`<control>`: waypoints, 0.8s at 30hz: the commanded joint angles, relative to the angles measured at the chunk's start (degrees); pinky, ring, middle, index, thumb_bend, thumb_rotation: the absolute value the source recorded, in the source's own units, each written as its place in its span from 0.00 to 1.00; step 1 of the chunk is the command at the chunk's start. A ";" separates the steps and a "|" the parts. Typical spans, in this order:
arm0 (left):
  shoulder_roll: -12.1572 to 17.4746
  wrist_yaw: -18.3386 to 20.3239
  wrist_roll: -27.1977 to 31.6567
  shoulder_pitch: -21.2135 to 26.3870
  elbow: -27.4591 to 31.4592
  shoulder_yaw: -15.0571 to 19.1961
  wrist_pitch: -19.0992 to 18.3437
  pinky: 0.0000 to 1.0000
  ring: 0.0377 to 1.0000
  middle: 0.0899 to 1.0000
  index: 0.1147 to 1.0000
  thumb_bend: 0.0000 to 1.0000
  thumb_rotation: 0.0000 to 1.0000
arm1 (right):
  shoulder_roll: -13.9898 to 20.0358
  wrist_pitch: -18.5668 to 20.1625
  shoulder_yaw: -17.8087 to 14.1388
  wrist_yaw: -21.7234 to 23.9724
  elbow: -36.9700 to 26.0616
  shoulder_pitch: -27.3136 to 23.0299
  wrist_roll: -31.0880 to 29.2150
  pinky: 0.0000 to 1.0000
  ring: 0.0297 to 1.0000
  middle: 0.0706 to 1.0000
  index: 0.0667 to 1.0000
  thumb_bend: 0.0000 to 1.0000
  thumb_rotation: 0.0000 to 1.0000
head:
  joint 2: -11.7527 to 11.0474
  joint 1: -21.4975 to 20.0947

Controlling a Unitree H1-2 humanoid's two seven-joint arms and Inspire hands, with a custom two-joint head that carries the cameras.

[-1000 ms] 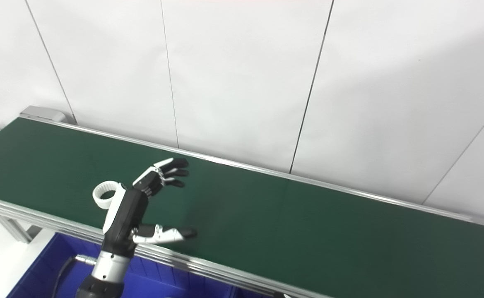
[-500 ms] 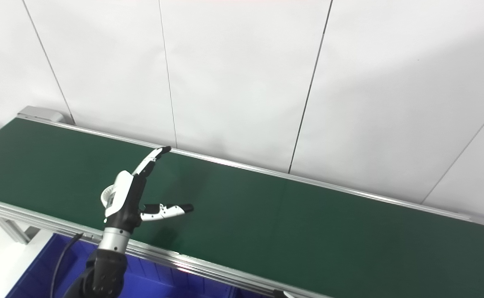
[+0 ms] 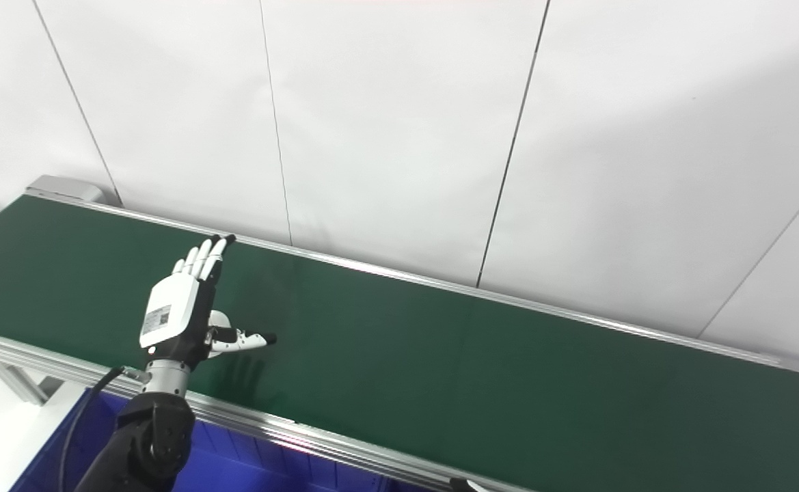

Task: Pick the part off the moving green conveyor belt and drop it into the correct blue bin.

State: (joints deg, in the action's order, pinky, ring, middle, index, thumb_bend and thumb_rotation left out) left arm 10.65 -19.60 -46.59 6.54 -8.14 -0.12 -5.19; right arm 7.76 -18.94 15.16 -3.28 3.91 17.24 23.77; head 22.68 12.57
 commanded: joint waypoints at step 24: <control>3.27 7.28 1.57 -0.74 0.08 -3.83 -10.29 0.89 0.97 0.99 0.95 0.87 0.09 | -0.36 -4.77 -0.19 -1.03 -1.61 0.57 -1.08 0.61 0.74 0.77 0.79 1.00 0.14 | 0.60 -0.16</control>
State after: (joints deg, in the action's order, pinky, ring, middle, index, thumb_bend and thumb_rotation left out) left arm 13.02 -11.39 -45.59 4.50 -7.86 -4.05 -15.73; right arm 7.75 -19.96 15.11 -3.30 3.74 18.02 23.22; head 23.20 12.48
